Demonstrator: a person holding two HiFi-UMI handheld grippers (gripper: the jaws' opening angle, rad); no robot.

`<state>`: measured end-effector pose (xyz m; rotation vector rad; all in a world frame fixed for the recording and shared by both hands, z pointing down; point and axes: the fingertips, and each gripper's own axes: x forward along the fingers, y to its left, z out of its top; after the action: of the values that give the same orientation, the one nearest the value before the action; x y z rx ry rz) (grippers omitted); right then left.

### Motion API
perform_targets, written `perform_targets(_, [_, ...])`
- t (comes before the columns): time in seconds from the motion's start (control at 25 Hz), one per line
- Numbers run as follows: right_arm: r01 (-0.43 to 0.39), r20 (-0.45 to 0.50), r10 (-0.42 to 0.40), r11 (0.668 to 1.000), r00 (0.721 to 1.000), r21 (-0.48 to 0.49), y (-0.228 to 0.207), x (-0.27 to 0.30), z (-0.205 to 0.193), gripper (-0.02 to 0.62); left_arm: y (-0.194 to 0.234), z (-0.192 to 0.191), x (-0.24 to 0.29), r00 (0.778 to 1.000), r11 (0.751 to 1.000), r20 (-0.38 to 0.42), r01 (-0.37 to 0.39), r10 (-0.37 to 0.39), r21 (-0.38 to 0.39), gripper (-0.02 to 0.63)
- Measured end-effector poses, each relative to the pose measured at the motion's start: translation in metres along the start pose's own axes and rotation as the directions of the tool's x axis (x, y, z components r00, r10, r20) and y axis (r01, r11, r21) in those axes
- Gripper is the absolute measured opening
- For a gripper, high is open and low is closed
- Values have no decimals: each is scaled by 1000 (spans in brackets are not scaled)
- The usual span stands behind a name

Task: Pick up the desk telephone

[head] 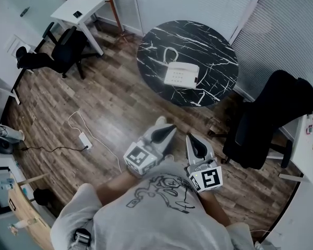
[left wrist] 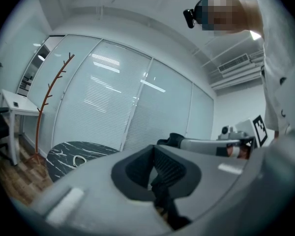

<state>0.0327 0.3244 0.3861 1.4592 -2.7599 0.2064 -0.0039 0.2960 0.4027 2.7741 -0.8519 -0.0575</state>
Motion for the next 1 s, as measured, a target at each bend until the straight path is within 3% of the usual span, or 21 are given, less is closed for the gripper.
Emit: perform_targets(1.0, [34,-19,-34,999,999,-12,-137,279,39,6,258,73,142,995,995,-9,95,-95,-10,0])
